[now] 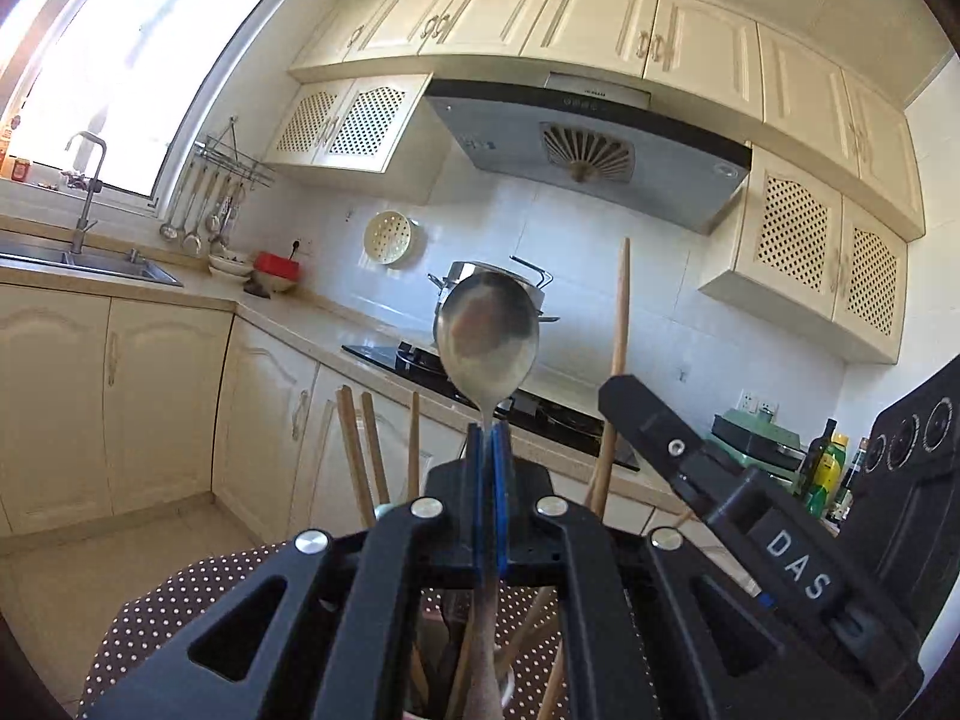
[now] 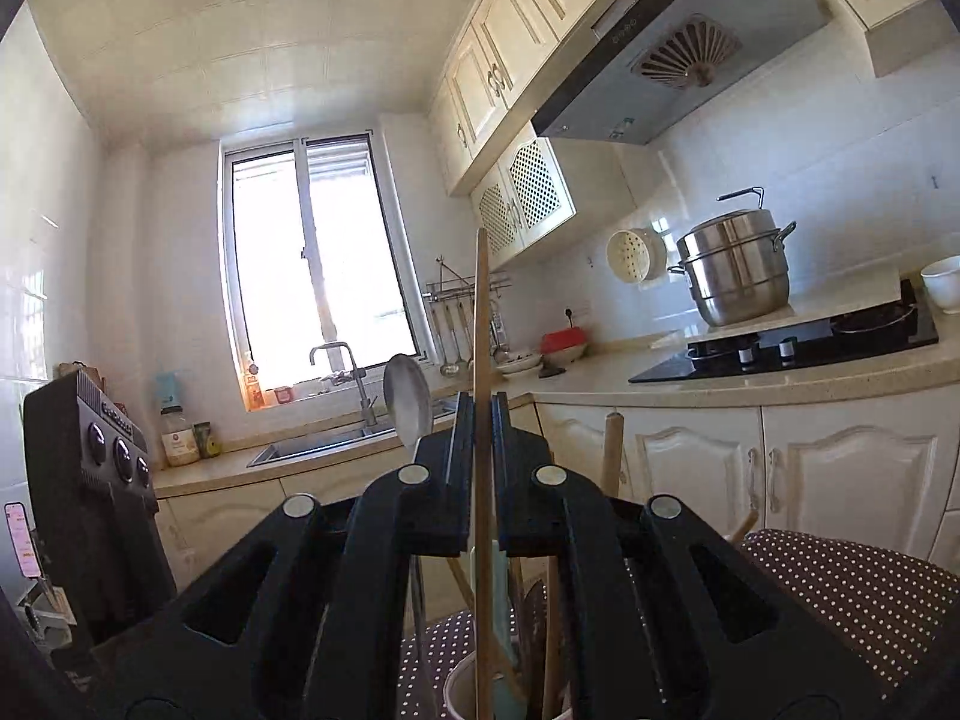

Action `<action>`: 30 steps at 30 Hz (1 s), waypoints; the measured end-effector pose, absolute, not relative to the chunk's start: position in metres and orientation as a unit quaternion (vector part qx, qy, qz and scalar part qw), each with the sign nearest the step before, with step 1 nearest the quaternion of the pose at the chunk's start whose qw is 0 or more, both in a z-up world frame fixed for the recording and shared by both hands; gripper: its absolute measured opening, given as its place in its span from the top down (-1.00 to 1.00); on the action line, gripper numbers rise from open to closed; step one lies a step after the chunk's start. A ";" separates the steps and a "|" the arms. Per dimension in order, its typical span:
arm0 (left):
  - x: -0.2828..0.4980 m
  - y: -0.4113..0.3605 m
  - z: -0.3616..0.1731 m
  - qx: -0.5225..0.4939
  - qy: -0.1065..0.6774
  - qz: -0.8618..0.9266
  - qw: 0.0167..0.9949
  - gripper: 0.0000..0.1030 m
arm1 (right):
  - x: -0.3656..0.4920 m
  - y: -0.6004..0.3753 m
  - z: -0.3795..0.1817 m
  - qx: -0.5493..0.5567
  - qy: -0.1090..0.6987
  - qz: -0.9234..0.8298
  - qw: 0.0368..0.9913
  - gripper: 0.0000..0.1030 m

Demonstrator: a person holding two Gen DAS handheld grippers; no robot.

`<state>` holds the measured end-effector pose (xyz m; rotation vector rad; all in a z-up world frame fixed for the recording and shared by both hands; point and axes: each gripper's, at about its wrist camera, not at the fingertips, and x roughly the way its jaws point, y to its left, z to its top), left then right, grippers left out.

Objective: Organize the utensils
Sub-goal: 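Lift spoon and chopstick over the pink cup and release both into it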

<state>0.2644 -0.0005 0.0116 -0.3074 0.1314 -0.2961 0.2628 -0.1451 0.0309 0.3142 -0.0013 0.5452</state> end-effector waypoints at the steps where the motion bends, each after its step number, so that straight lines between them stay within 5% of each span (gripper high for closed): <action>1: 0.268 0.000 0.009 -0.155 0.065 -0.146 0.975 0.94 | 0.266 -0.143 0.030 0.153 -0.005 0.266 0.952 0.88; 27: 0.276 0.006 -0.027 -0.170 0.111 -0.146 0.968 0.88 | 0.259 -0.142 0.001 0.122 0.015 0.242 0.962 0.88; 30: 0.271 0.008 -0.027 -0.174 0.118 -0.146 0.967 0.61 | 0.255 -0.144 0.000 0.122 0.026 0.237 0.964 0.88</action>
